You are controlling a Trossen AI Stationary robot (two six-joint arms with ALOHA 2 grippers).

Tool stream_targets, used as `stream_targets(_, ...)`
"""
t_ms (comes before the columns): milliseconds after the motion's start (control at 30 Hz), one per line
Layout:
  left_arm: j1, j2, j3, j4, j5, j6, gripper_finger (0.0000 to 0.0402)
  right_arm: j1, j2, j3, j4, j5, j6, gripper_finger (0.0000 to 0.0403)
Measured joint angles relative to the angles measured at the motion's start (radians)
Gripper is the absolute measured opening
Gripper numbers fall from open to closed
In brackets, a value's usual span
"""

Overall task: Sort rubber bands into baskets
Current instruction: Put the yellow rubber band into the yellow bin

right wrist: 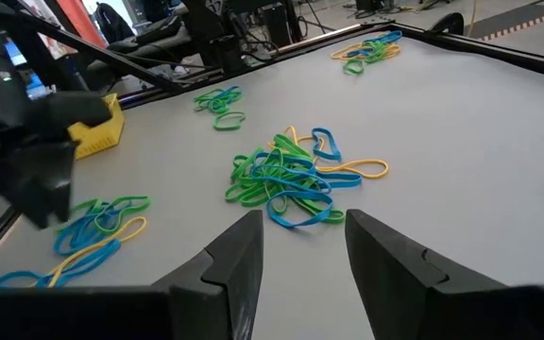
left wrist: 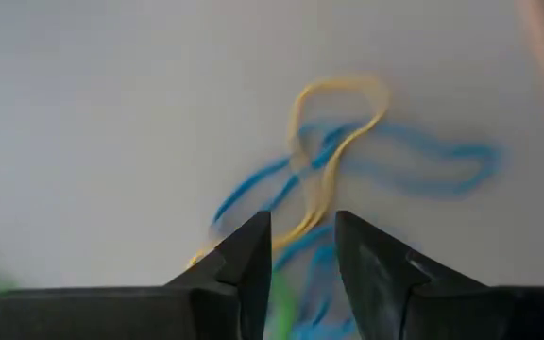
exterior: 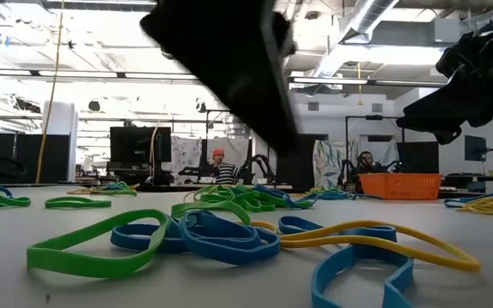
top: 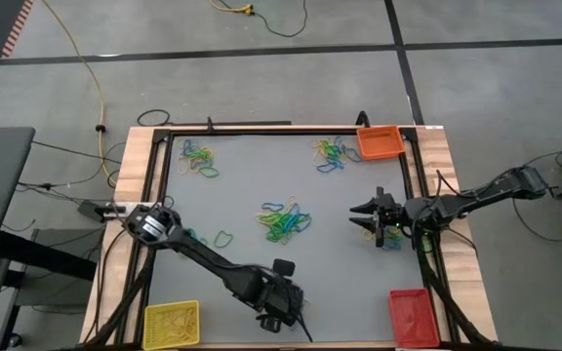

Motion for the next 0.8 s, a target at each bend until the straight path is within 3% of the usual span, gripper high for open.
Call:
stream_targets(267, 0.001, 0.0, -0.004, 0.058, 0.076, 0.034, 0.0107, 0.0, 0.0, 0.0, 0.0, 0.0, -0.001, 0.0179)
stream_targets(400, 0.006, 0.0, -0.067, 0.117, 0.106, 0.032, 0.0107, 0.0, 0.0, 0.0, 0.0, 0.0, 0.0, 0.0179)
stream_targets(567, 0.024, 0.001, -0.145, 0.182, 0.104, -0.006, 0.0107, 0.0, 0.0, 0.0, 0.001, 0.0, 0.0, 0.0179)
stream_targets(800, 0.045, 0.001, -0.146, 0.204, 0.116, 0.007, 0.0107, 0.0, 0.0, 0.0, 0.001, 0.0, -0.001, 0.0179)
